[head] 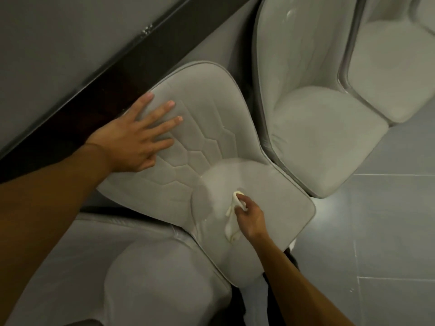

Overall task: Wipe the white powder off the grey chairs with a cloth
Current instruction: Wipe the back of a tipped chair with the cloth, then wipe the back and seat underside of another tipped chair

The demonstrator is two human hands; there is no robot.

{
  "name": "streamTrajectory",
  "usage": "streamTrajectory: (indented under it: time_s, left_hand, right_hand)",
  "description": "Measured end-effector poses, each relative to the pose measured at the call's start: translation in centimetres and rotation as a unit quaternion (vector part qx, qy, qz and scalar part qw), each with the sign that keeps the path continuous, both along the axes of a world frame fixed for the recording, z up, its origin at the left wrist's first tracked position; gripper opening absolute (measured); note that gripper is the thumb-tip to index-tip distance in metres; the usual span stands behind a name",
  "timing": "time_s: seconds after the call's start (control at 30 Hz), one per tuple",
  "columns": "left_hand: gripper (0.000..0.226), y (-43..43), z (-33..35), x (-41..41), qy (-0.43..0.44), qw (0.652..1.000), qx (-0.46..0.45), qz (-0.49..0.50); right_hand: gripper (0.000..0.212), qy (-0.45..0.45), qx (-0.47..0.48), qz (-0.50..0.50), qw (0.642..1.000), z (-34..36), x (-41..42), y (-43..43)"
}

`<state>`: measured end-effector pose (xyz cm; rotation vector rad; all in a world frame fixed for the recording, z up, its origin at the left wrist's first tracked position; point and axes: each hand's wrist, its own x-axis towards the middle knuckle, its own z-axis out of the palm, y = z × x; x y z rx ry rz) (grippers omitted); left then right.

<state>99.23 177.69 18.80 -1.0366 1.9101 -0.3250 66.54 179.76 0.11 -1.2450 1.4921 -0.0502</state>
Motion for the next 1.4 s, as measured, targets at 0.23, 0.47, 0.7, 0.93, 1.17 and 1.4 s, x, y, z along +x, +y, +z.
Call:
streamTrajectory:
  time_s: [0.23,0.47,0.7,0.93,1.17,1.4]
  left_hand:
    - [0.070,0.4,-1.1,0.9,0.057,0.998,0.002,0.002]
    - [0.074,-0.1,-1.4,1.4,0.227,0.971,-0.076,-0.012]
    - [0.056,0.2,-1.7,1.6,0.277,0.957,-0.084,0.012]
    - [0.049,-0.3,-0.7,0.7,0.320,0.941,-0.088,0.065]
    - [0.043,-10.0,2.2,-6.2,0.369,0.904,-0.156,0.151]
    - [0.041,-26.7,1.5,-11.4,0.411,0.865,-0.235,0.165]
  right_hand:
    - [0.041,-0.033,-0.033,0.062,0.997,1.9,1.0,-7.8]
    - [0.041,-0.054,-0.169,0.251,0.952,3.2,1.3,-14.1]
    - [0.039,-0.046,-0.237,0.235,0.942,4.7,0.8,-17.9]
    - [0.041,-0.044,-0.219,0.207,0.952,8.6,0.2,-22.6]
    - [0.041,-0.057,-0.251,0.147,0.955,11.7,-2.2,-26.9]
    - [0.041,-0.137,-0.305,0.083,0.939,13.0,-0.7,-32.8]
